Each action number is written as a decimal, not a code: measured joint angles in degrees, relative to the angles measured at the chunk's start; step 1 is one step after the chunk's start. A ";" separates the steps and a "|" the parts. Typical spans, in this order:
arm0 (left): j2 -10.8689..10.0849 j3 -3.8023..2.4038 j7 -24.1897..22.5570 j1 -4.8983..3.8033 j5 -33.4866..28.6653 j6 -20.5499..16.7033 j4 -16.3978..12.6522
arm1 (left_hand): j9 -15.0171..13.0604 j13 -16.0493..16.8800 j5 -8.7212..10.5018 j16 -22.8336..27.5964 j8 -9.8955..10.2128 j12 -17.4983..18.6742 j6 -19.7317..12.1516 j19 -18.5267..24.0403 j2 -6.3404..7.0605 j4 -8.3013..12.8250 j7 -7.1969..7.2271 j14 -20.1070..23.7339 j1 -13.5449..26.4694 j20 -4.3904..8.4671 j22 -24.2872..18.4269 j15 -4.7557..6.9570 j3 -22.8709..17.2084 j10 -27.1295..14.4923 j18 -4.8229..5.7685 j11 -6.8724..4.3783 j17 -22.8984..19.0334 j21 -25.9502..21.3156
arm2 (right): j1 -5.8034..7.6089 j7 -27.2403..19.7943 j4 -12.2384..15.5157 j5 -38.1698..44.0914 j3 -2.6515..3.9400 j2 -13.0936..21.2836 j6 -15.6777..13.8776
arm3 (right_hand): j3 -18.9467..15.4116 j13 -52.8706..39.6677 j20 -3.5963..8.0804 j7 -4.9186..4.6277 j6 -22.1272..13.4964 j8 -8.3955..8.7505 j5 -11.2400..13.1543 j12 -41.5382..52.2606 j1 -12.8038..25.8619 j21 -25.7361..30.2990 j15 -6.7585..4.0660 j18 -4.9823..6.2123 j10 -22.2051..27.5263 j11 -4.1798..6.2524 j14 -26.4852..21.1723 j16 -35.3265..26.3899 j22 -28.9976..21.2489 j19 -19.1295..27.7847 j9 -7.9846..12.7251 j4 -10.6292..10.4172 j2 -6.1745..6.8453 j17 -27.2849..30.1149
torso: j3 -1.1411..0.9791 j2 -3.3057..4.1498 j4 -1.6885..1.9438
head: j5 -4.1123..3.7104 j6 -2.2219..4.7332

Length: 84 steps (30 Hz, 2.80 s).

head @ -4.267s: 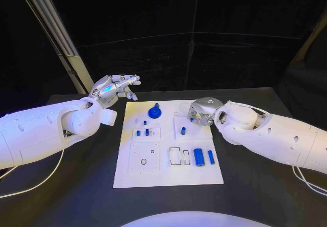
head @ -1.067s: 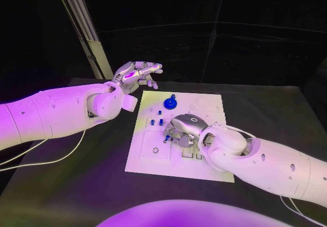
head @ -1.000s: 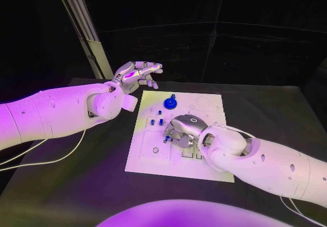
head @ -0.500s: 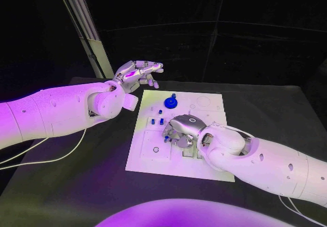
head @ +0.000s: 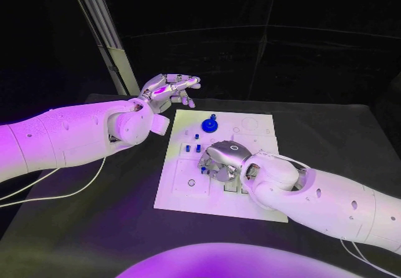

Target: Assemble the parts on the task board

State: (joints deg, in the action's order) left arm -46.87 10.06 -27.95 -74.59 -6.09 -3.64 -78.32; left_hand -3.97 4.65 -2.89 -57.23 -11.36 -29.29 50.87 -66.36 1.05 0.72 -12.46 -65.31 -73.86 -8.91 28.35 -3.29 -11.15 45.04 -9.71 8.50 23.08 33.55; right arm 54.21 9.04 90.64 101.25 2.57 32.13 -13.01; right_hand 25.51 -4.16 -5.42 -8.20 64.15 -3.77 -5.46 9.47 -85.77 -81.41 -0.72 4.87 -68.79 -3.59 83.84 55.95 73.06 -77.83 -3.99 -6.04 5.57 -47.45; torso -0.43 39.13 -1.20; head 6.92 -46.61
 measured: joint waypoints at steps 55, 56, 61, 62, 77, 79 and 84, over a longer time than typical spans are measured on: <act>-0.26 0.00 0.55 -0.02 -0.01 0.14 0.35 | 0.00 -0.04 0.00 0.02 0.01 0.00 -0.21 0.00 0.00 -0.16 -0.21 0.00 0.00 0.00 -0.08 0.00 0.15 0.01 0.00 0.00 -0.03 0.00 | -0.97 -2.50 5.18 -2.42 0.78 6.66 -7.72 | -3.42 0.39 -2.04 -1.93 -6.20 -0.04 -2.03 -2.77 5.12 4.71 1.95 0.01 9.23 -3.07 -2.58 -5.74 -8.97 6.38 0.23 0.70 3.00 9.53 | -0.02 -0.08 -0.05 | -0.30 0.38; -0.28 0.00 0.56 -0.02 -0.01 0.14 0.35 | 0.00 -0.04 0.00 0.02 0.01 0.00 -0.21 0.00 0.00 -0.16 -0.21 0.00 0.00 0.00 -0.08 0.00 0.15 0.01 0.00 0.00 -0.03 0.00 | -1.04 -2.52 5.68 -2.72 1.45 7.41 -7.80 | -3.52 0.37 -2.04 -1.93 -6.21 -0.04 -2.03 -2.65 5.12 4.95 1.95 0.08 9.23 -3.06 -2.57 -6.05 -9.13 6.38 0.23 0.80 3.00 9.81 | -0.02 -0.09 -0.05 | -0.36 0.46; -0.51 0.01 0.60 -0.02 -0.02 0.16 0.32 | 0.00 -0.04 0.00 0.02 0.01 0.00 -0.21 0.00 0.00 -0.16 -0.21 0.00 0.00 0.00 -0.08 0.00 0.15 0.01 0.00 0.00 -0.03 0.00 | -0.63 -1.89 7.28 -4.12 5.35 11.27 -7.34 | -5.79 0.37 -1.80 -0.97 -8.44 -0.04 -1.44 -1.72 5.64 6.68 1.70 0.94 10.22 -2.34 -3.78 -8.82 -11.37 8.05 0.23 1.23 3.52 13.18 | 0.00 -0.10 -0.13 | -0.73 0.82; -0.52 0.02 0.60 -0.02 -0.02 0.16 0.31 | 0.00 -0.03 0.00 0.02 0.01 0.00 -0.21 0.00 0.00 -0.16 -0.21 0.05 0.00 0.00 -0.08 -0.05 0.15 0.01 0.00 0.00 -0.03 0.00 | -0.50 -1.62 7.32 -4.31 5.83 11.96 -7.07 | -6.50 0.37 -1.61 -0.79 -8.97 -0.04 -1.08 -1.68 5.64 7.05 1.61 0.94 10.84 -2.30 -3.95 -9.46 -11.84 8.25 0.23 1.55 3.52 13.98 | 0.02 -0.11 -0.13 | -0.89 0.97; -0.45 0.06 0.75 -0.02 -0.02 0.42 0.35 | 0.00 -0.09 0.00 0.02 -0.27 -0.28 -0.21 0.00 -0.25 -0.15 -0.21 0.20 -0.25 0.00 -0.22 -0.20 0.15 0.01 0.02 0.00 -0.14 -0.23 | 0.96 2.20 4.18 -4.84 7.50 15.11 0.29 | -13.54 0.43 -0.61 0.52 -11.12 -0.03 -0.36 -1.32 4.80 9.09 0.38 0.93 16.94 -2.15 -3.48 -11.55 -14.27 9.25 0.22 2.80 2.68 16.92 | 0.02 -0.07 -0.04 | -1.70 1.85; -0.44 0.07 0.79 -0.01 -0.02 0.50 0.36 | 0.00 -0.09 0.00 0.02 -0.27 -0.28 -0.21 0.00 -0.25 -0.16 -0.21 0.20 -0.25 0.00 -0.24 -0.20 0.15 0.01 0.01 0.00 -0.16 -0.23 | 0.98 2.53 3.87 -4.84 7.51 15.03 1.44 | -14.38 0.43 -0.61 0.52 -11.12 -0.03 -0.36 -0.95 4.42 9.25 0.38 0.93 17.53 -2.36 -3.48 -11.70 -14.39 9.25 0.22 2.71 2.31 17.10 | 0.03 -0.05 -0.03 | -1.70 1.86; -0.43 0.08 0.87 -0.01 -0.02 0.66 0.39 | 0.00 -0.08 0.00 0.03 -0.26 -0.28 -0.21 0.00 -0.46 -0.16 -0.21 0.20 -0.46 0.00 -0.23 -0.20 0.15 0.01 0.02 0.00 -0.16 -0.23 | 1.00 3.11 3.02 -4.79 7.53 14.53 3.09 | -14.92 0.38 -1.06 0.36 -10.95 -0.03 -0.36 0.13 3.41 9.25 1.02 0.92 17.51 -2.36 -2.85 -11.70 -14.39 8.79 0.09 2.69 1.30 17.40 | 0.03 -0.02 -0.02 | -1.70 1.87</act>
State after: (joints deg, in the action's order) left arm -47.30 10.14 -27.08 -74.61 -6.11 -2.98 -77.92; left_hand -3.97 4.57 -2.89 -57.21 -11.62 -29.57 50.66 -66.36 0.59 0.56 -12.67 -65.11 -74.33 -8.91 28.11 -3.49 -11.00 45.05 -9.69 8.50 22.92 33.33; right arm 55.21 12.15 93.66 96.46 10.10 46.66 -9.92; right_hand 10.59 -3.78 -6.48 -7.85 53.20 -3.80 -5.82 9.60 -82.37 -72.16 0.30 5.79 -51.28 -5.95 80.99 44.25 58.67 -69.04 -3.90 -3.35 6.87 -30.05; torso -0.41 39.11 -1.22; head 5.22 -44.74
